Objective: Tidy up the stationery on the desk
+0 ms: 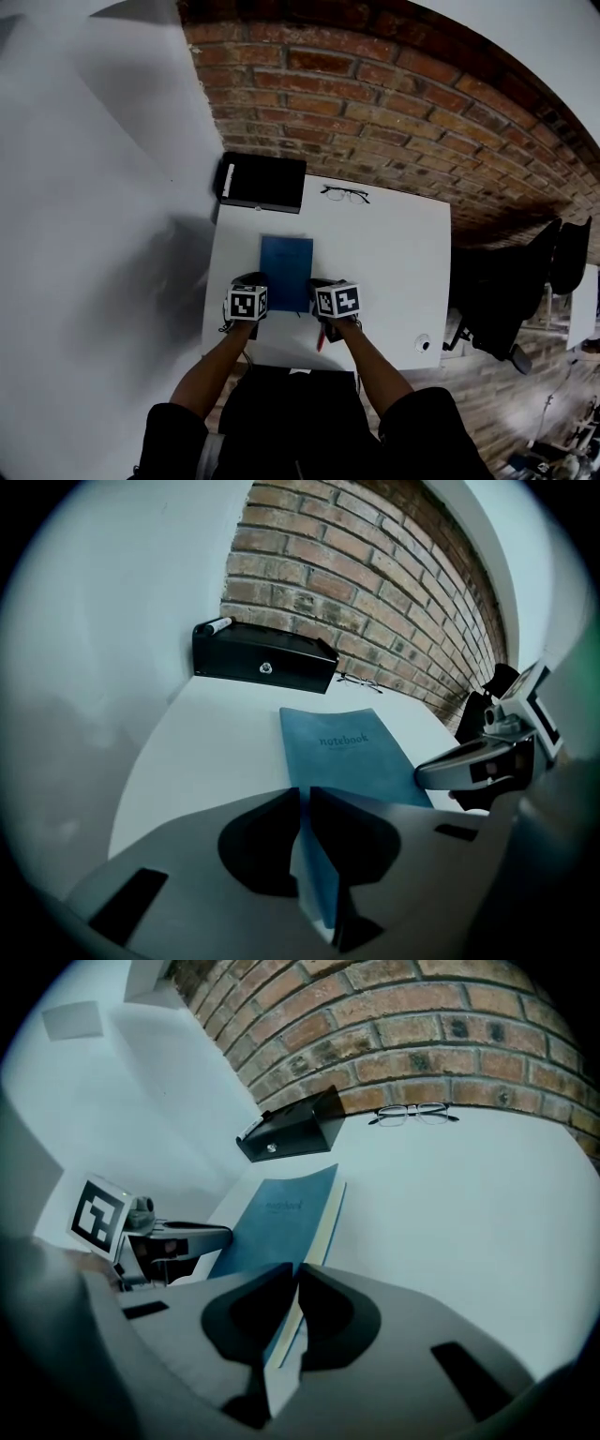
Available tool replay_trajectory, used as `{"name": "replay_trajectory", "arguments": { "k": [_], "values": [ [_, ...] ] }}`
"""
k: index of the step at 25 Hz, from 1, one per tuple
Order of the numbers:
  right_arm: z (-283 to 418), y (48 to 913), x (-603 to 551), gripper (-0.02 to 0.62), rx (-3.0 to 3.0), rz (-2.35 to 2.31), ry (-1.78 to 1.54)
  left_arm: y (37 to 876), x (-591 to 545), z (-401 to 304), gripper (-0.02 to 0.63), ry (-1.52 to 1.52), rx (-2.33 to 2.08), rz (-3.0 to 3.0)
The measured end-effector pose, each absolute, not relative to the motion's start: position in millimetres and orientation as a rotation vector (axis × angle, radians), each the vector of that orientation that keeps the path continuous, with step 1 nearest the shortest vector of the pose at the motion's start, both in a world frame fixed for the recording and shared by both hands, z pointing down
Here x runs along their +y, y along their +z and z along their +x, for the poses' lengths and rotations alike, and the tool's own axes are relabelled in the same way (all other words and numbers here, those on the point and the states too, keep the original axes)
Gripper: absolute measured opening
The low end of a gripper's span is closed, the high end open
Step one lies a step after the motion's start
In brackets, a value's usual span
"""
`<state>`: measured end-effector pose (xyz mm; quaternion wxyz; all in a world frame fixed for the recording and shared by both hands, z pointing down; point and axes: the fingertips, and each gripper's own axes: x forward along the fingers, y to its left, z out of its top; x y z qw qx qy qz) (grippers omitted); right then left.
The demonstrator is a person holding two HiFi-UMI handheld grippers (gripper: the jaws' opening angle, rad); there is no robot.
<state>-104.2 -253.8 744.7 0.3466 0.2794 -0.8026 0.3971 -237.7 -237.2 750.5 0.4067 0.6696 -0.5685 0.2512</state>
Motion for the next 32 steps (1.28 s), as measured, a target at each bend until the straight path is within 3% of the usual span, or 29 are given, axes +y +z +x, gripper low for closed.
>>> {"name": "replay_trajectory", "arguments": {
  "k": [13,32],
  "values": [
    [-109.5,751.1,-225.6,0.040,-2.049,0.735,1.048,753.5,-211.9,-244.3,0.048,0.676,-1.396,1.720],
    [-109.1,756.8,-225.3,0.041,-2.033,0.913,0.821,754.0,-215.3,-244.4,0.051,0.835,-1.421,1.884]
  ]
}}
